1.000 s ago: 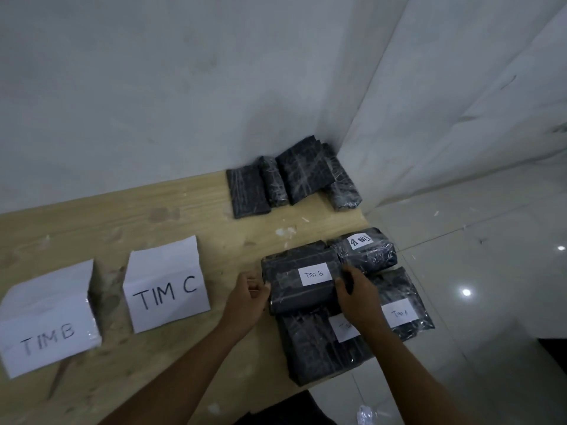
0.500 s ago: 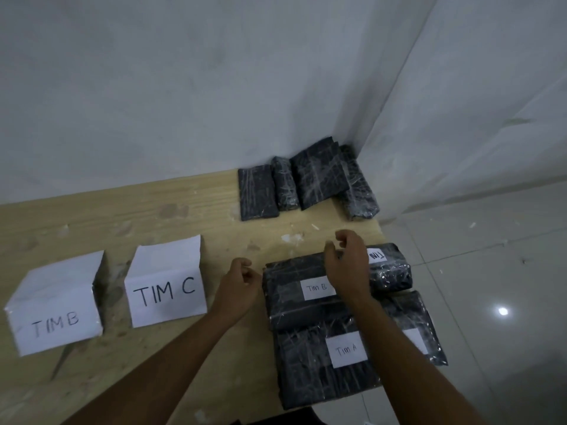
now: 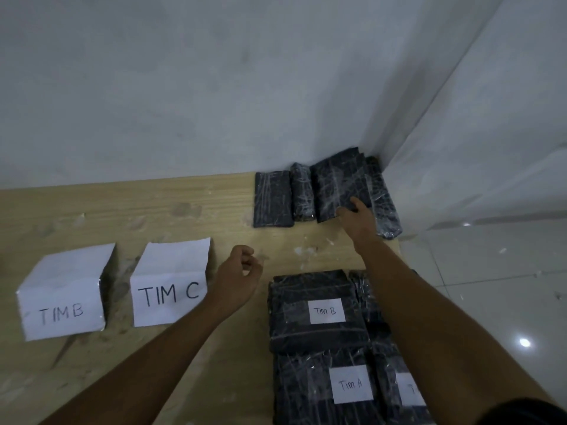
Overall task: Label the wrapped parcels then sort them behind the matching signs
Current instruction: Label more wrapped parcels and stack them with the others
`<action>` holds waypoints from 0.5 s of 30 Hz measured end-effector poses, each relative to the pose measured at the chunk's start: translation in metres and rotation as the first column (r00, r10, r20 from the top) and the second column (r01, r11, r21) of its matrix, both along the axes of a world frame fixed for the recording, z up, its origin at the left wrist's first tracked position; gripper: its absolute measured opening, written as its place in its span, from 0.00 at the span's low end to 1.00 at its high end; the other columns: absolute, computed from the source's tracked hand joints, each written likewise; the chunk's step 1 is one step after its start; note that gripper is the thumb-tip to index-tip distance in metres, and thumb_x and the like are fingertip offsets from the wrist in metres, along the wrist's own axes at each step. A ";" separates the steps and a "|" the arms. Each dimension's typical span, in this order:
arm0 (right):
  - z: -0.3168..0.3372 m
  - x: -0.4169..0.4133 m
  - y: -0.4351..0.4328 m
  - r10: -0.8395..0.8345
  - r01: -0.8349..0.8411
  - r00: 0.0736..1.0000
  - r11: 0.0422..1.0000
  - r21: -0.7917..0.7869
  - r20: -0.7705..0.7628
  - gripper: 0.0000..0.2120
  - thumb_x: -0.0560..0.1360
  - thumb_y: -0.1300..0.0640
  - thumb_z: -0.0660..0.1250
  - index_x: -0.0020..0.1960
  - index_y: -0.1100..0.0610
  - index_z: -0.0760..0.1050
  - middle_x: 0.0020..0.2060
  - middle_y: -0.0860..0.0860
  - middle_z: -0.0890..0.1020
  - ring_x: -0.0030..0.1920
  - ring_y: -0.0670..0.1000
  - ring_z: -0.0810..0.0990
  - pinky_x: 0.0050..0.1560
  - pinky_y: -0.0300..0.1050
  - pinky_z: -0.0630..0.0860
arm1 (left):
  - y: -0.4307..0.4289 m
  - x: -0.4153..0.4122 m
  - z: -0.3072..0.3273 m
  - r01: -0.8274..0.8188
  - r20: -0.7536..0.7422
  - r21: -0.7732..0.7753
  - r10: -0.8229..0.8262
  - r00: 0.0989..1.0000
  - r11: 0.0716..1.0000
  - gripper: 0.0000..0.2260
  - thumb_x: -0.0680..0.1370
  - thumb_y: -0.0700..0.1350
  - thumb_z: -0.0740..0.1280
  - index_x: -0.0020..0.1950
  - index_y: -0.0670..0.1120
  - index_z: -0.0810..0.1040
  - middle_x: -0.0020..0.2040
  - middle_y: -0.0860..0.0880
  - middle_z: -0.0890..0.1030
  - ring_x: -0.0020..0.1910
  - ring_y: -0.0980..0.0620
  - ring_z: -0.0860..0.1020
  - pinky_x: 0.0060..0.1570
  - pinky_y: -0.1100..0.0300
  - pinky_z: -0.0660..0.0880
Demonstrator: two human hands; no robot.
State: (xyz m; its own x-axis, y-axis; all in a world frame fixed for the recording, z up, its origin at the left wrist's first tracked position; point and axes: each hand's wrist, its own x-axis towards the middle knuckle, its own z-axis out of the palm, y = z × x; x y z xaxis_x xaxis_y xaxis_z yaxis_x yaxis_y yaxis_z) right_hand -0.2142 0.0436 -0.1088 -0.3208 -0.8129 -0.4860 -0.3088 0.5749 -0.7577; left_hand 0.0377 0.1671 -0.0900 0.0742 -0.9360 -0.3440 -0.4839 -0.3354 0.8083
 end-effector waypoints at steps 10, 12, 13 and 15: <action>0.018 0.020 0.022 -0.229 0.151 0.969 0.843 -0.516 -0.090 0.16 0.79 0.51 0.65 0.64 0.55 0.75 0.55 0.56 0.80 0.48 0.46 0.77 0.52 0.39 0.75 | 0.010 0.019 0.007 -0.028 -0.017 -0.014 0.028 0.999 1.000 0.08 0.80 0.45 0.64 0.58 0.47 0.69 0.48 0.54 0.76 0.48 0.60 0.74 0.37 0.68 0.72; 0.027 0.024 0.032 -0.237 0.148 0.968 0.809 -0.569 -0.086 0.12 0.79 0.51 0.64 0.60 0.53 0.75 0.53 0.55 0.80 0.47 0.49 0.78 0.51 0.44 0.78 | 0.015 0.025 0.010 -0.043 -0.038 -0.033 0.042 0.998 0.999 0.08 0.79 0.45 0.64 0.57 0.47 0.70 0.47 0.54 0.76 0.48 0.59 0.75 0.38 0.67 0.72; 0.032 0.026 0.037 -0.233 0.153 0.970 0.796 -0.586 -0.064 0.10 0.78 0.52 0.64 0.58 0.52 0.75 0.51 0.54 0.79 0.47 0.50 0.79 0.49 0.48 0.80 | 0.015 0.028 0.009 -0.051 -0.042 -0.036 0.049 0.998 0.998 0.08 0.79 0.45 0.65 0.56 0.47 0.70 0.47 0.54 0.77 0.48 0.57 0.76 0.39 0.66 0.73; 0.045 0.035 0.053 -0.212 0.186 0.977 0.773 -0.607 0.030 0.05 0.78 0.55 0.64 0.55 0.51 0.74 0.47 0.50 0.78 0.45 0.52 0.80 0.44 0.50 0.82 | 0.021 0.037 0.009 -0.062 -0.051 -0.042 0.060 0.997 0.997 0.08 0.79 0.45 0.66 0.56 0.47 0.72 0.47 0.52 0.78 0.49 0.54 0.77 0.42 0.62 0.74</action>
State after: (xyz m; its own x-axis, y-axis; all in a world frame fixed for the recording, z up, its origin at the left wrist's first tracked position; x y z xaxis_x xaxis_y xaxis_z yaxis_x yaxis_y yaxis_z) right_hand -0.1788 0.0964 -0.0640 -0.5157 -0.8511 0.0982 -0.2748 0.0558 -0.9599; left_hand 0.0751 0.1884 -0.0809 0.1154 -0.9446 -0.3074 -0.4221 -0.3268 0.8456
